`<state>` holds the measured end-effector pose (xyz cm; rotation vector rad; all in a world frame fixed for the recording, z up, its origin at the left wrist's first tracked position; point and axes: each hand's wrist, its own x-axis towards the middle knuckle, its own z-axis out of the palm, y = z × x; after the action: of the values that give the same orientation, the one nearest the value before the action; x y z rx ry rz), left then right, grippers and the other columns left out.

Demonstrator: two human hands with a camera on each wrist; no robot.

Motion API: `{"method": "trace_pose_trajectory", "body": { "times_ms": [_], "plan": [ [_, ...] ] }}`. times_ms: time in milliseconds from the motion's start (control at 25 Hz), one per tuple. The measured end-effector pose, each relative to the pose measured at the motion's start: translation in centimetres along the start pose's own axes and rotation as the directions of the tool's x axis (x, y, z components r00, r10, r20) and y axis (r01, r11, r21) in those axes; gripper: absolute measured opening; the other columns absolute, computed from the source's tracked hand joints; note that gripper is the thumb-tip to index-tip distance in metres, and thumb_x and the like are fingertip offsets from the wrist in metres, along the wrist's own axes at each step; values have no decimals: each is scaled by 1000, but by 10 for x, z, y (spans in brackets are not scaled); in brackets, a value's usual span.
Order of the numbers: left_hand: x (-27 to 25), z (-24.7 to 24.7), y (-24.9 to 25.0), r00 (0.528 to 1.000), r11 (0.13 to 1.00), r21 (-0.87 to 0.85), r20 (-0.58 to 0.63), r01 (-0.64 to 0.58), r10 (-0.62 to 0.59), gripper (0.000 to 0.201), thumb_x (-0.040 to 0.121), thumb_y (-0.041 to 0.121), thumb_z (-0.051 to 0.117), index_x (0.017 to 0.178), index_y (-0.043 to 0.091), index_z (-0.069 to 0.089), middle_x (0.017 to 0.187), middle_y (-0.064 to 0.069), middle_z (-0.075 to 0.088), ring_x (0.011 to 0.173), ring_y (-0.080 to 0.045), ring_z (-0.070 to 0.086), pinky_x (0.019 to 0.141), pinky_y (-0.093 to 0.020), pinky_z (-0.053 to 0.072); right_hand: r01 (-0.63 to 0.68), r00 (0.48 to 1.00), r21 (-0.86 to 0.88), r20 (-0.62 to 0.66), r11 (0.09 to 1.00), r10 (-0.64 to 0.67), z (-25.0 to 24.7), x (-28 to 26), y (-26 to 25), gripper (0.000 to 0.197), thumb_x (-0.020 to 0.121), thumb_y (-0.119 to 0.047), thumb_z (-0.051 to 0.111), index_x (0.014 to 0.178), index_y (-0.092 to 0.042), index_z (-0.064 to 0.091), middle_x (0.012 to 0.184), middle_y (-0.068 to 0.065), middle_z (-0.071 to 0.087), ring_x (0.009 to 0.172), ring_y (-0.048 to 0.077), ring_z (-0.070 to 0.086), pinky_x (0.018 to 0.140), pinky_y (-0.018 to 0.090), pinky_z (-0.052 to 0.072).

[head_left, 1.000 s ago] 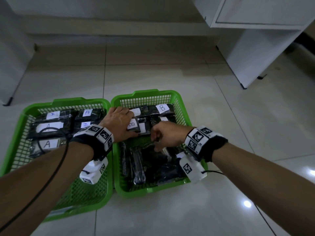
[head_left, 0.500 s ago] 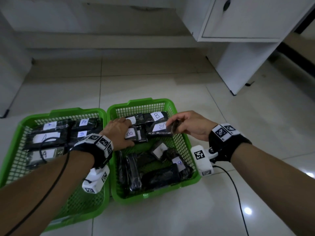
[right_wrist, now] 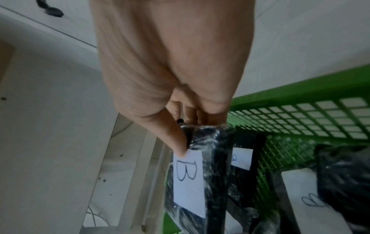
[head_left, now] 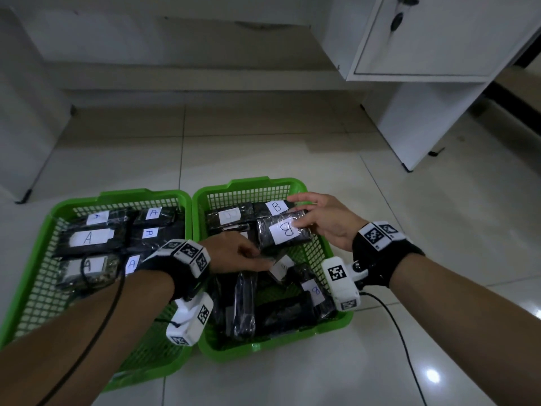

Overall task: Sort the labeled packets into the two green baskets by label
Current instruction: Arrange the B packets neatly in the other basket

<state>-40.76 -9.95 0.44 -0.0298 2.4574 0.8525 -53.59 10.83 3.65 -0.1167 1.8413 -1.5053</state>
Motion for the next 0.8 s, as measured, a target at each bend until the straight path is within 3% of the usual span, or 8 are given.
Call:
{"method": "trace_pose_trajectory", "body": {
  "times_ms": [80, 160, 240, 400, 520, 560, 640, 800],
  "plan": [
    [-3, -5, -6, 999, 990, -139, -28, 20, -24, 65, 68, 87, 52, 101, 36, 75, 103, 13, 72, 99, -9, 65, 95, -39, 51, 6, 1000, 43, -1, 999, -6, 1, 5, 0, 55, 78, 16, 70, 123, -17, 69, 127, 14, 67, 121, 33, 61, 105, 43, 50],
    [-6, -13, -9, 995, 927, -375, -87, 14, -50, 54, 75, 67, 62, 103, 23, 75, 106, 0, 73, 101, -18, 67, 97, -46, 51, 39, 999, 28, -8, 999, -39, 4, 8, -4, 55, 77, 14, 73, 122, -17, 69, 124, 17, 68, 116, 33, 65, 107, 44, 49],
    [-9, -24, -7, 981, 810, -585, -177, -39, -80, 49, 78, 50, 67, 107, 11, 72, 105, -7, 73, 98, -24, 68, 94, -49, 52, 100, 995, -56, -12, 993, -101, 11, 10, -13, 58, 72, 12, 79, 122, -16, 67, 114, 14, 72, 108, 27, 70, 104, 41, 52],
    [-9, -40, 5, 964, 832, -543, -262, -114, -39, 29, 89, 25, 71, 113, 10, 69, 104, -6, 73, 92, -20, 71, 80, -32, 59, 176, 984, -67, -7, 982, -177, 29, 20, -24, 62, 61, -1, 91, 117, -13, 68, 106, 5, 76, 101, 21, 73, 95, 41, 56],
    [-6, -42, 8, 950, 706, -700, -282, -110, -131, 25, 88, 10, 69, 109, -2, 65, 103, -17, 73, 90, -27, 73, 79, -31, 61, 232, 932, -214, -230, 949, -280, 43, 30, -20, 50, 61, -23, 96, 104, -15, 72, 99, -1, 76, 94, 16, 73, 85, 34, 60],
    [-6, -42, 8, 943, 654, -747, -291, -119, -161, 26, 87, 7, 70, 109, -5, 63, 103, -20, 73, 91, -29, 73, 79, -33, 61, 263, 906, -318, -243, 911, -346, 47, 31, -18, 41, 65, -27, 94, 99, -17, 75, 95, -5, 76, 89, 11, 73, 83, 31, 61],
    [-7, -45, 2, 953, 612, -780, -267, -126, -145, 29, 84, 0, 71, 111, -8, 63, 103, -21, 73, 94, -30, 73, 81, -33, 61, 332, 895, -469, -117, 819, -430, 55, 31, -14, 29, 74, -31, 89, 99, -20, 81, 90, -12, 77, 83, 3, 73, 83, 25, 61],
    [-21, -51, -12, 979, 731, -675, -200, -101, -49, 29, 82, -9, 70, 110, -3, 66, 105, -12, 75, 99, -25, 72, 85, -31, 59, 394, 909, -442, 61, 806, -411, 63, 31, -14, 45, 68, -36, 93, 107, -17, 80, 98, -8, 78, 87, 2, 74, 85, 24, 60]
  ]
}}
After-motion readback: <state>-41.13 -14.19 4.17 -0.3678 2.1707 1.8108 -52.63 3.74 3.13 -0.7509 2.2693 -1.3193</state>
